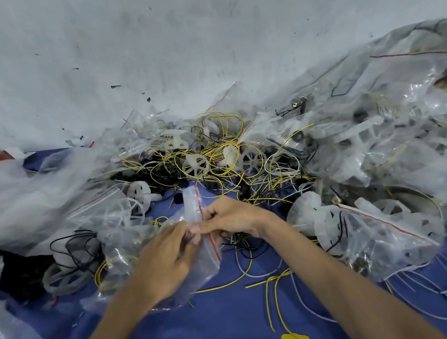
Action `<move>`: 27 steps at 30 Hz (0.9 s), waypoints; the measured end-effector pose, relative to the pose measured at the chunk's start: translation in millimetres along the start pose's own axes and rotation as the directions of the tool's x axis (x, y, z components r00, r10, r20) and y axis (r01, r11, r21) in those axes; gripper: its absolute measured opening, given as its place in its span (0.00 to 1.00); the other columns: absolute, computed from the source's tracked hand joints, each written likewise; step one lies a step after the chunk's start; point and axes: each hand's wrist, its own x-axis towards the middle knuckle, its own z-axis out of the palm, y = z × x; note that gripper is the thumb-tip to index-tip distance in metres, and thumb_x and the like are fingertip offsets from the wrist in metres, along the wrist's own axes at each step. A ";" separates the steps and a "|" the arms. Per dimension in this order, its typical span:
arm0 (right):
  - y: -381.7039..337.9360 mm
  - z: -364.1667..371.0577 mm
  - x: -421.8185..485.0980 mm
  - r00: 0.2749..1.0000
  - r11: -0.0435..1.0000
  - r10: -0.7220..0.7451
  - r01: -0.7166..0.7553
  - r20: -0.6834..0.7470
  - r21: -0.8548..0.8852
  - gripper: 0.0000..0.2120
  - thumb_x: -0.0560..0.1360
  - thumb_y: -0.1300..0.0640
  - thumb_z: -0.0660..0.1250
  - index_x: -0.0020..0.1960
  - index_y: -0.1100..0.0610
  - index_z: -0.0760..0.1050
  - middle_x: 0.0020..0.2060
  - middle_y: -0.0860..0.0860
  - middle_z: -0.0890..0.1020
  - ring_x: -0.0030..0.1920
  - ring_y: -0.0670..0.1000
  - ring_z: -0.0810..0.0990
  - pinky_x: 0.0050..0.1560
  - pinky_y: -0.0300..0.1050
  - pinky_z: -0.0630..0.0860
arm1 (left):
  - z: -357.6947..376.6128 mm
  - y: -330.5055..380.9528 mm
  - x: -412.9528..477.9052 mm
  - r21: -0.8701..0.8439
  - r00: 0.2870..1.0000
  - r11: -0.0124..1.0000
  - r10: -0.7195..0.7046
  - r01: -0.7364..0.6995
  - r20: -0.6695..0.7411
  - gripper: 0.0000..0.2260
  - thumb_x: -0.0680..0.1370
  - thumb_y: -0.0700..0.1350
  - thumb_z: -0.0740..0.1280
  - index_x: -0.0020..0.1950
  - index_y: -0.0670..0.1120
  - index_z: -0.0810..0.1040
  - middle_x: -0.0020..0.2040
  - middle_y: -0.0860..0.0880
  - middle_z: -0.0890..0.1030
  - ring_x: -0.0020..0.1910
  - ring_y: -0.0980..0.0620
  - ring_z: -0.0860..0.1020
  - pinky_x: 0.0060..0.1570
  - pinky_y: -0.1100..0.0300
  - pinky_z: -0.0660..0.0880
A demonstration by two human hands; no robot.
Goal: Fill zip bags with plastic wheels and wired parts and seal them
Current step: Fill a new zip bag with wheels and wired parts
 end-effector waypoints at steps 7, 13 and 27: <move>-9.6 -5.7 2.8 0.997 1.000 0.000 -0.001 -0.071 -0.019 0.13 0.74 0.56 0.68 0.33 0.55 0.72 0.23 0.45 0.78 0.24 0.39 0.75 0.26 0.30 0.68 | 7.6 -21.1 -0.7 -0.306 0.964 0.952 -0.093 0.013 -0.248 0.15 0.81 0.48 0.57 0.36 0.45 0.67 0.28 0.50 0.69 0.28 0.54 0.69 0.32 0.59 0.64; -11.5 -21.5 -8.6 0.952 0.946 0.047 -0.140 -0.304 -0.292 0.13 0.73 0.52 0.70 0.34 0.59 0.77 0.28 0.50 0.81 0.27 0.40 0.78 0.35 0.36 0.76 | 0.8 -37.4 0.1 -0.483 0.890 0.872 -0.281 0.080 -0.360 0.16 0.81 0.48 0.52 0.34 0.46 0.64 0.30 0.50 0.65 0.30 0.53 0.64 0.30 0.64 0.62; -1.0 -85.2 -137.6 0.885 0.195 0.332 -0.403 -0.326 -0.894 0.51 0.56 0.46 0.80 0.70 0.46 0.55 0.53 0.51 0.74 0.51 0.52 0.76 0.50 0.48 0.76 | 11.6 -40.0 -2.7 -0.374 0.970 0.927 -0.088 -0.002 -0.225 0.19 0.81 0.55 0.52 0.34 0.51 0.70 0.28 0.52 0.74 0.32 0.59 0.75 0.35 0.63 0.67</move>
